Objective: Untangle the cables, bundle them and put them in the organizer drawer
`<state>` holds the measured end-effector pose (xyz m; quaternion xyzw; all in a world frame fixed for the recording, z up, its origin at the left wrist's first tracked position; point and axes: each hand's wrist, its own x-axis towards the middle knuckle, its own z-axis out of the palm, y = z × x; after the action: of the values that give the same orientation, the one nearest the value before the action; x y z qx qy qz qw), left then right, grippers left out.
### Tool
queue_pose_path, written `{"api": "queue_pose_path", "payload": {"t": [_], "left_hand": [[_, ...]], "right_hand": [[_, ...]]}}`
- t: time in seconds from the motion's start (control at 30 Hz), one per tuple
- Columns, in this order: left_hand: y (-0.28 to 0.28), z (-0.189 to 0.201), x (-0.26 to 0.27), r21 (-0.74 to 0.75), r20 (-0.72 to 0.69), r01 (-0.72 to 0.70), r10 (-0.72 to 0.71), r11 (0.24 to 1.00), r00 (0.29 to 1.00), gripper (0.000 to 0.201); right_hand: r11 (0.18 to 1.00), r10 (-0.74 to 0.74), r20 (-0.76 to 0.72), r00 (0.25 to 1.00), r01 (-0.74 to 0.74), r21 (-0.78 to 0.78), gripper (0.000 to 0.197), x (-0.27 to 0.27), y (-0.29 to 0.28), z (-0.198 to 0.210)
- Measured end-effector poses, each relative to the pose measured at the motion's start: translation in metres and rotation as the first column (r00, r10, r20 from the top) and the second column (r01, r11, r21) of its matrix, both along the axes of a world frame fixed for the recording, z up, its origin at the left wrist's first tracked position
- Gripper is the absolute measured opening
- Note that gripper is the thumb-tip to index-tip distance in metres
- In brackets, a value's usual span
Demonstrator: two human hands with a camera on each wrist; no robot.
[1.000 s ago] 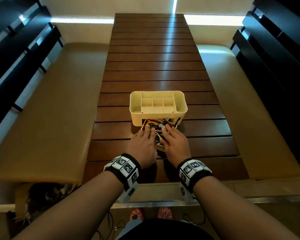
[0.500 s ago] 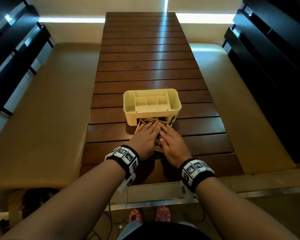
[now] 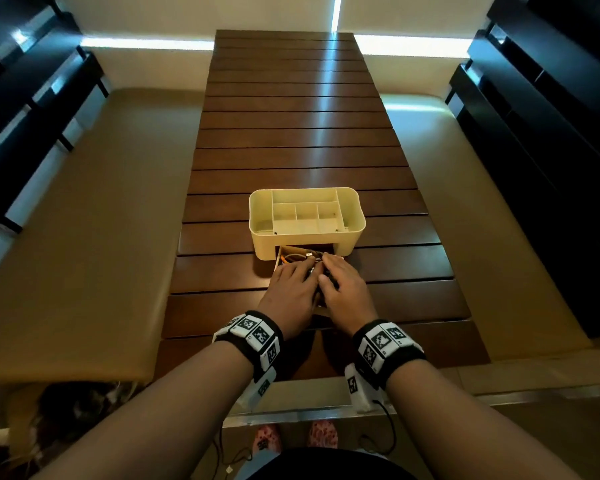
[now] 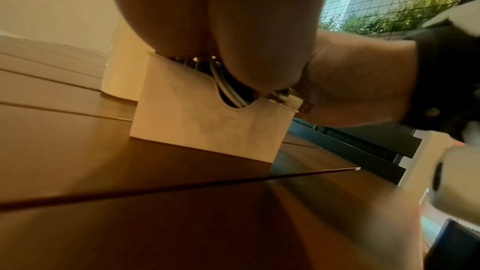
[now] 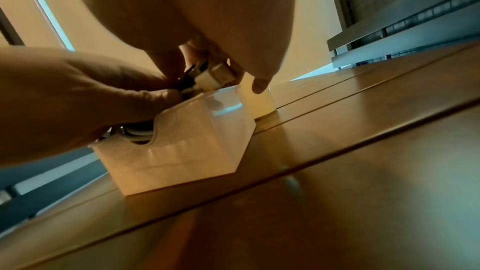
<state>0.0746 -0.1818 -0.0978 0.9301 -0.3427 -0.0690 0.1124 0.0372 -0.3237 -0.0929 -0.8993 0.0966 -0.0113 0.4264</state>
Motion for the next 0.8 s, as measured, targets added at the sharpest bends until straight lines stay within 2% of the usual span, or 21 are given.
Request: {"api": "queue_pose_path", "payload": {"t": [0.03, 0.1, 0.2, 0.27, 0.33, 0.4, 0.5, 0.6, 0.7, 0.73, 0.8], "left_hand": [[0.000, 0.000, 0.000, -0.022, 0.004, -0.005, 0.005, 1.000, 1.000, 0.057], [0.000, 0.000, 0.000, -0.077, -0.025, -0.034, 0.033, 0.996, 0.999, 0.060], [0.002, -0.001, -0.002, -0.119, -0.073, -0.085, 0.077, 0.989, 0.994, 0.070], [0.002, 0.000, -0.003, -0.077, -0.027, -0.058, 0.056, 0.995, 0.998, 0.071], [0.002, 0.005, 0.001, 0.041, 0.019, 0.026, -0.026, 0.999, 0.999, 0.070], [0.002, 0.007, 0.008, 0.141, 0.007, 0.096, -0.098, 0.985, 0.995, 0.068], [0.004, 0.009, 0.011, 0.155, -0.020, 0.076, -0.074, 0.985, 0.997, 0.067], [0.002, 0.007, 0.008, 0.158, -0.011, 0.060, -0.059, 0.986, 0.998, 0.067], [0.002, 0.004, 0.008, 0.110, -0.021, 0.058, -0.056, 0.992, 0.998, 0.068], [0.003, 0.003, 0.009, 0.088, -0.036, 0.055, -0.052, 0.995, 0.998, 0.068], [0.004, 0.000, 0.011, 0.043, -0.090, 0.046, -0.042, 0.998, 0.995, 0.069]], "right_hand": [[1.000, 0.022, -0.007, 1.000, -0.022, -0.020, 0.046, 0.000, -0.001, -0.002], [0.978, 0.091, -0.079, 0.993, -0.104, -0.183, 0.046, 0.001, -0.003, -0.005], [0.893, 0.124, -0.214, 0.969, -0.203, -0.403, 0.050, 0.004, -0.005, -0.004], [0.841, 0.151, -0.230, 0.961, -0.248, -0.481, 0.052, 0.002, -0.004, -0.001], [0.807, 0.201, -0.245, 0.948, -0.302, -0.507, 0.053, 0.001, -0.005, 0.000], [0.831, 0.237, -0.272, 0.933, -0.340, -0.440, 0.052, 0.001, -0.009, 0.002], [0.926, 0.272, -0.231, 0.934, -0.319, -0.200, 0.053, 0.002, -0.019, 0.003], [0.995, 0.080, -0.006, 0.997, -0.080, -0.054, 0.053, -0.015, -0.032, 0.001], [0.994, 0.057, 0.134, 0.989, -0.043, -0.104, 0.033, -0.033, -0.033, -0.003], [0.997, 0.051, 0.128, 0.991, -0.042, -0.071, 0.026, -0.035, -0.030, -0.005], [0.996, -0.024, 0.070, 0.997, 0.018, 0.089, 0.012, -0.031, -0.024, -0.004]]}}
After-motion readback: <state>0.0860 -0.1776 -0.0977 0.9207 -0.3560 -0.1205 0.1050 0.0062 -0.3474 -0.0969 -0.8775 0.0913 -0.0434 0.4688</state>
